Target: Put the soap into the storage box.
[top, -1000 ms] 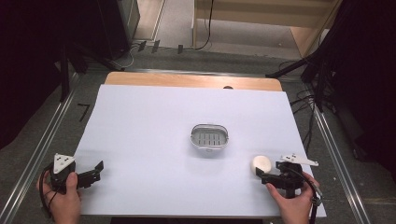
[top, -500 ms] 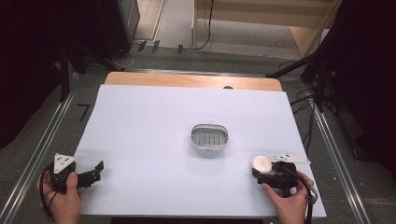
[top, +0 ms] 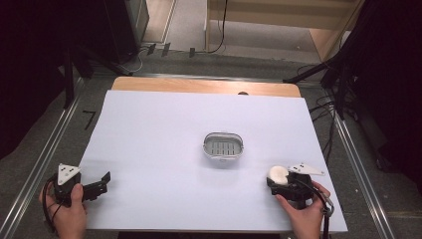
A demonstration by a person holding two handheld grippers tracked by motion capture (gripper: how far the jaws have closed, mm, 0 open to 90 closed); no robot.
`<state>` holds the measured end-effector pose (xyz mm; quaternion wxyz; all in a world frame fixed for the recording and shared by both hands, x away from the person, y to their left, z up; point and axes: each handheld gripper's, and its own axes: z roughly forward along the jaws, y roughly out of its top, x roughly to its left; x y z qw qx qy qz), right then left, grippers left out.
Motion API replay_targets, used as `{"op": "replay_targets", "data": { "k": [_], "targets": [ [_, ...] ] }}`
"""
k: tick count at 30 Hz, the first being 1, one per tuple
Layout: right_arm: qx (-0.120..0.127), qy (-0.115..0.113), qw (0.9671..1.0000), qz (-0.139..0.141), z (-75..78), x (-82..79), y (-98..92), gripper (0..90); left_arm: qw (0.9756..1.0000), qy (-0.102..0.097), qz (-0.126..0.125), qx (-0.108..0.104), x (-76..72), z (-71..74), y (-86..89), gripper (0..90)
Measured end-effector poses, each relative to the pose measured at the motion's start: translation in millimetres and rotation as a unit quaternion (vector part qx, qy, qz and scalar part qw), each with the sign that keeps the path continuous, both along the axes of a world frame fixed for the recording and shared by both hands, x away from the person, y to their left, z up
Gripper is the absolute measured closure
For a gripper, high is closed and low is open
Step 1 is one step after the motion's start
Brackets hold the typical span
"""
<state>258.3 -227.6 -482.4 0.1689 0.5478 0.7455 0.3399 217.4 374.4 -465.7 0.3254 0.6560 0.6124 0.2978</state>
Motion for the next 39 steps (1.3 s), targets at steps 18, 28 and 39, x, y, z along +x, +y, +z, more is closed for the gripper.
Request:
{"op": "replay_targets", "data": {
  "k": [18,28,39],
  "targets": [
    [0.01,0.014,0.9999,-0.003,5.2,0.7,-3.7,25.3,1.0,0.0,0.001,-0.002,-0.3,0.4,0.5,0.0],
    [0.013,0.005,0.9999,-0.008,12.8,-1.3,-4.9,25.3,1.0,-0.001,0.001,-0.002,-0.4,0.3,0.6,0.0],
    [0.017,0.006,0.9998,-0.011,19.3,-0.5,-4.5,25.3,1.0,0.0,0.001,-0.001,-0.4,0.3,0.6,0.0]
  ]
}}
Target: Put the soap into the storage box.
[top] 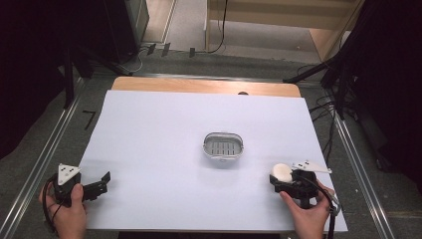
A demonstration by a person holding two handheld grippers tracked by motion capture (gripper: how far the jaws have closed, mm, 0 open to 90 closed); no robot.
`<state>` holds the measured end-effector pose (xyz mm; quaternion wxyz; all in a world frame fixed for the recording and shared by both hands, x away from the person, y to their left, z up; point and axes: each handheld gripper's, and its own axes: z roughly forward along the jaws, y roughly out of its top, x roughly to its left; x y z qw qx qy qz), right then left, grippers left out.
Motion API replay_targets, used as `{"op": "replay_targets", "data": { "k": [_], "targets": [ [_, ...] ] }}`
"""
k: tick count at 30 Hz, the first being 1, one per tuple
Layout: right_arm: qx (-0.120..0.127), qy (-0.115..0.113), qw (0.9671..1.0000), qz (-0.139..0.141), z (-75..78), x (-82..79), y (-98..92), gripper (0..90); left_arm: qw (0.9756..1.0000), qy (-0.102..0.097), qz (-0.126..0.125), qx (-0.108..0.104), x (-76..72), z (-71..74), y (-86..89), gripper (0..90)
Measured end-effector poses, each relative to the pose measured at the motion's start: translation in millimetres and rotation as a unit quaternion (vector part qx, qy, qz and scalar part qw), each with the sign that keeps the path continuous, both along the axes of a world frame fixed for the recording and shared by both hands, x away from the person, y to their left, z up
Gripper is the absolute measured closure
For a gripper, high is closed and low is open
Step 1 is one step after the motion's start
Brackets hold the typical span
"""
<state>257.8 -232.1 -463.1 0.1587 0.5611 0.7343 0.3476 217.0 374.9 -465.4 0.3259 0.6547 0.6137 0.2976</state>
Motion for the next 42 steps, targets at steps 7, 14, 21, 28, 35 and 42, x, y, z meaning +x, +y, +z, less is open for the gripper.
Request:
{"op": "replay_targets", "data": {
  "k": [7,14,21,28,35,42],
  "targets": [
    [0.002,-0.001,1.0,0.002,4.0,1.2,0.9,25.3,1.0,-0.003,0.001,-0.001,-0.3,-0.2,0.0,0.0],
    [0.003,-0.002,1.0,0.001,9.4,4.3,-0.6,25.3,1.0,-0.004,0.001,-0.003,-0.5,-0.1,0.2,0.0],
    [0.008,-0.001,1.0,0.002,13.6,10.9,2.4,25.3,1.0,-0.005,0.002,0.0,-0.7,-0.1,-0.2,0.0],
    [0.009,0.002,0.9999,0.007,15.7,16.5,9.1,25.3,1.0,-0.005,0.002,0.0,-0.8,-0.1,-0.3,0.0],
    [0.011,0.002,0.9999,0.008,17.6,20.6,13.6,25.3,1.0,-0.005,0.001,-0.003,-0.9,0.0,0.2,0.0],
    [0.012,0.001,0.9999,0.012,19.3,24.2,19.3,25.3,1.0,-0.005,0.001,-0.002,-0.7,0.0,0.2,0.0]
  ]
}}
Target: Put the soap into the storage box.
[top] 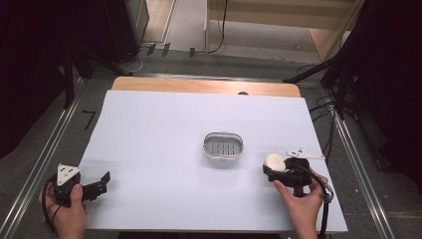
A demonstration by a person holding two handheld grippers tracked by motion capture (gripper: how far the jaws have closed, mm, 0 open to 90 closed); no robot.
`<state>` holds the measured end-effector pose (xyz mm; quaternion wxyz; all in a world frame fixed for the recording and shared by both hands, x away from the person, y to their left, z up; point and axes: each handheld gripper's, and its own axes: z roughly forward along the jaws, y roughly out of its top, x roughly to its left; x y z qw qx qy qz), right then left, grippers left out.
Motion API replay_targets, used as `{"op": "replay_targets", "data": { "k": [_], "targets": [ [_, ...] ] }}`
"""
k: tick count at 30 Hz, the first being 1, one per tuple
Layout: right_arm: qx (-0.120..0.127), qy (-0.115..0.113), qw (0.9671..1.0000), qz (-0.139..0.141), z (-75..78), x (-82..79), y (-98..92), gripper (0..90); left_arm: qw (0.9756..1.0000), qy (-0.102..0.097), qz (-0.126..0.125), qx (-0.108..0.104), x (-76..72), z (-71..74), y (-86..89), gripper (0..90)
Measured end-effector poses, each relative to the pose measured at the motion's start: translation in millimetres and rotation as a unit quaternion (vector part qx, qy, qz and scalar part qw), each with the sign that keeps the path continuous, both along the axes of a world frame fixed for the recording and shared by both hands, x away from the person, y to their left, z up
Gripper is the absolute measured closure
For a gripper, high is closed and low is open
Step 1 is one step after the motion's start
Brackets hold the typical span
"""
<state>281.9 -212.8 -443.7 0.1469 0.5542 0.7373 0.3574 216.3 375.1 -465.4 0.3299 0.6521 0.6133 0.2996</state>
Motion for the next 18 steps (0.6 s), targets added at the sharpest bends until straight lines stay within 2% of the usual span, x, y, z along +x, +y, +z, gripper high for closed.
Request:
{"op": "replay_targets", "data": {
  "k": [18],
  "targets": [
    [0.0,-0.004,0.9999,0.009,10.6,11.3,14.3,25.4,1.0,0.001,-0.001,-0.001,0.1,0.0,0.1,0.0]
  ]
}}
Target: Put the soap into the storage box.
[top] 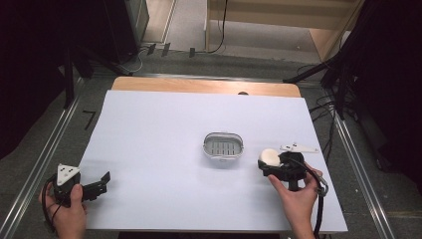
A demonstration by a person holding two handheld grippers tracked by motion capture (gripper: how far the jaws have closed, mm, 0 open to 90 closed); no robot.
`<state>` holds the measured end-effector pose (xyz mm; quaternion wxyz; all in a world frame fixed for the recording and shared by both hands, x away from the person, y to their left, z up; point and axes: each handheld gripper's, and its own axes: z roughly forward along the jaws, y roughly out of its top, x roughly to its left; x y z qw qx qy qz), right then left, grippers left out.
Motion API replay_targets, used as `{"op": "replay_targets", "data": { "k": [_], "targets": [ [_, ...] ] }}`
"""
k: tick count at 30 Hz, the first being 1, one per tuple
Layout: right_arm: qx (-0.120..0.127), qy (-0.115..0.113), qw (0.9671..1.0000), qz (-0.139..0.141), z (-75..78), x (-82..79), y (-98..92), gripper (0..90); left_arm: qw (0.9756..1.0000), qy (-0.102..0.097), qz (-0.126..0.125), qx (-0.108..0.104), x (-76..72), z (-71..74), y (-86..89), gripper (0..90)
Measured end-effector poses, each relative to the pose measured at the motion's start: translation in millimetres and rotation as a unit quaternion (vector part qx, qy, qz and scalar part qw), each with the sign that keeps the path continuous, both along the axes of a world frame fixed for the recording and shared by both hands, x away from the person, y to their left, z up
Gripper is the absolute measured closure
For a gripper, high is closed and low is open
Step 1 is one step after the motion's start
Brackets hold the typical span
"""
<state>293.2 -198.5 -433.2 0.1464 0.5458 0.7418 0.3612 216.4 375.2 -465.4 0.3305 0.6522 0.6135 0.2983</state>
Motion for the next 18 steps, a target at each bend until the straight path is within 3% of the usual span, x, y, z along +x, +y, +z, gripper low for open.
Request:
{"op": "replay_targets", "data": {
  "k": [18],
  "targets": [
    [0.006,0.002,1.0,0.005,-0.2,8.8,14.0,25.3,1.0,0.001,0.0,0.0,0.2,0.0,0.3,0.0]
  ]
}}
